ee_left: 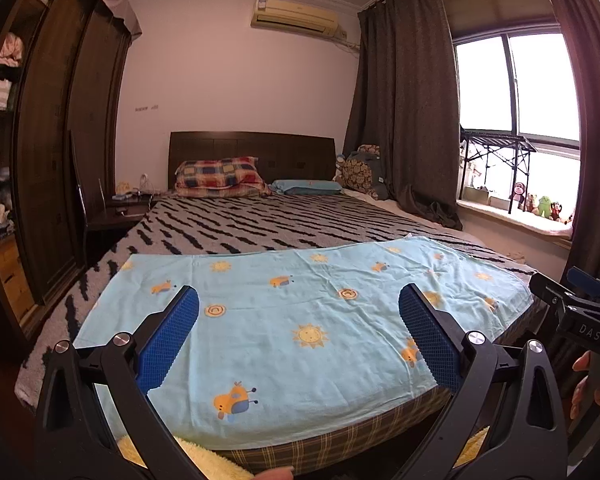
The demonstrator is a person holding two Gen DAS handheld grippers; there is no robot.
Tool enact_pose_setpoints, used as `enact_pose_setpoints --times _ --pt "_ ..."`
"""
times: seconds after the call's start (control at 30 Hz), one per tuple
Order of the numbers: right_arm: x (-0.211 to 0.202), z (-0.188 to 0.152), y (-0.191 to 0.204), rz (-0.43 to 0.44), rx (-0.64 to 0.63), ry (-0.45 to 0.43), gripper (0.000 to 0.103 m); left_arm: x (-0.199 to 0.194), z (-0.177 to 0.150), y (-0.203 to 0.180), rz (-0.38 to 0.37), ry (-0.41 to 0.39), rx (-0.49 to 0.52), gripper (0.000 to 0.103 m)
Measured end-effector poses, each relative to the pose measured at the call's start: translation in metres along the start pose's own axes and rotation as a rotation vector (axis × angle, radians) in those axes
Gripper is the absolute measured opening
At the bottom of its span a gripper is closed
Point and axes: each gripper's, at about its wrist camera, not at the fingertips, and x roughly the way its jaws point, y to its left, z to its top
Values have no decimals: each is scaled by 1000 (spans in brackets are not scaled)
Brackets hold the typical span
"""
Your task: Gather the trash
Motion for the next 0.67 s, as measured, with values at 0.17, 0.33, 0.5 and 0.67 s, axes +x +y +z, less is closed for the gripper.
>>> enact_pose_setpoints --times 0.17,0.33,0.5,0.67 --pt "4 -3 -1 -5 3 13 100 8 -3 4 13 45 -28 95" --pt "5 -3 -2 -9 7 18 100 6 -7 2 42 30 -11 95" --pt "6 -3 -2 -13 8 21 100 7 -5 3 36 32 -23 95" --pt "6 -4 -2 -18 11 27 100 9 -5 8 46 45 -39 95"
